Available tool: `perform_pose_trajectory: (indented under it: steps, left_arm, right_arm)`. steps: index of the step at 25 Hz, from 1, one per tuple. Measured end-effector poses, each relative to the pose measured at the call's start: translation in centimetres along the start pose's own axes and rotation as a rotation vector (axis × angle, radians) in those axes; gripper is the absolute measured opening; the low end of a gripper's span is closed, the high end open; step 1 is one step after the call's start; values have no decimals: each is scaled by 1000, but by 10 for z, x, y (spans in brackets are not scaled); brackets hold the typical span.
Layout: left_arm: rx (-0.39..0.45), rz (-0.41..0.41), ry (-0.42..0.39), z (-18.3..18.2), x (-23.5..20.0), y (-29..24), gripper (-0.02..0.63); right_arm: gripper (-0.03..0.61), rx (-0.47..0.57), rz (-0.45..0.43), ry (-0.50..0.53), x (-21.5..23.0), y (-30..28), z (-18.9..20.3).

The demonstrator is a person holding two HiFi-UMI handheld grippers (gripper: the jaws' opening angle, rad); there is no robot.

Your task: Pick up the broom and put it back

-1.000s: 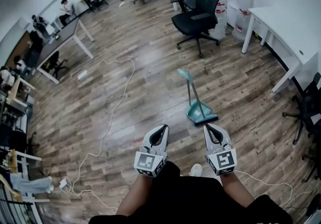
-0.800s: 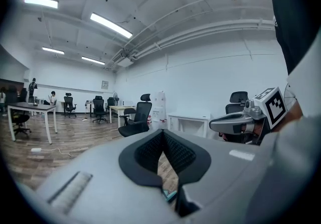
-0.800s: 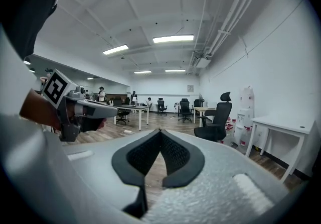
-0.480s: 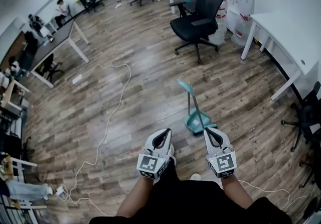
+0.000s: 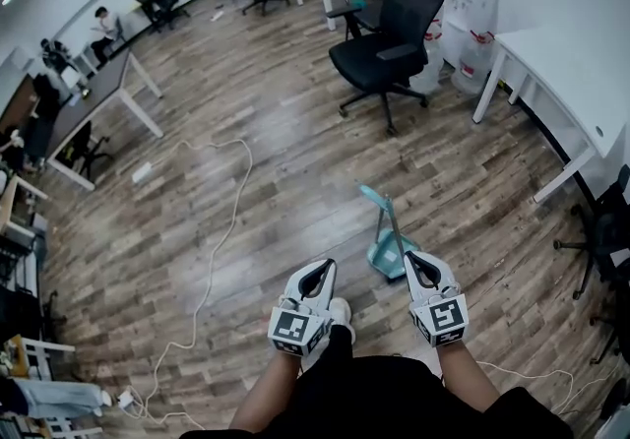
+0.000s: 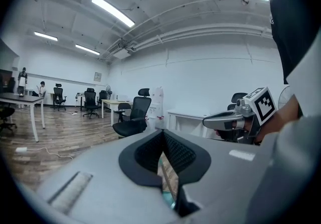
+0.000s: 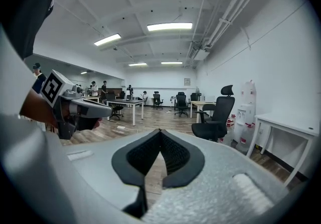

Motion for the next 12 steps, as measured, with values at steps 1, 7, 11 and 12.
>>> perform_pose_trajectory:
  steps: [1,7,11,12]
  left_arm:
    - [-8,14,-8,2,-5,-4,18]
    - [0,111,13,-3,-33,-35,18]
    - [-40,181,-29,-1,-46,-53,18]
    - [-43,195,-40,-2,-49,-57,18]
  right_arm:
    - [3,-10,-4,-6,-1,-8,1]
    - [5,-49,-20,-104,3,-51,3]
    - [5,-53,14,-128,10,-74,0]
    - [5,-57,23,-119,11,-79,-1]
Point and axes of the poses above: the fingertips, and each gripper's own axes: y backward along the fingers, x to its right, z out of its underside, the point moved 2 cm from there along y, backward along the fingers, and after that the axes turned 5 degrees about y, right-handed, at the moved point
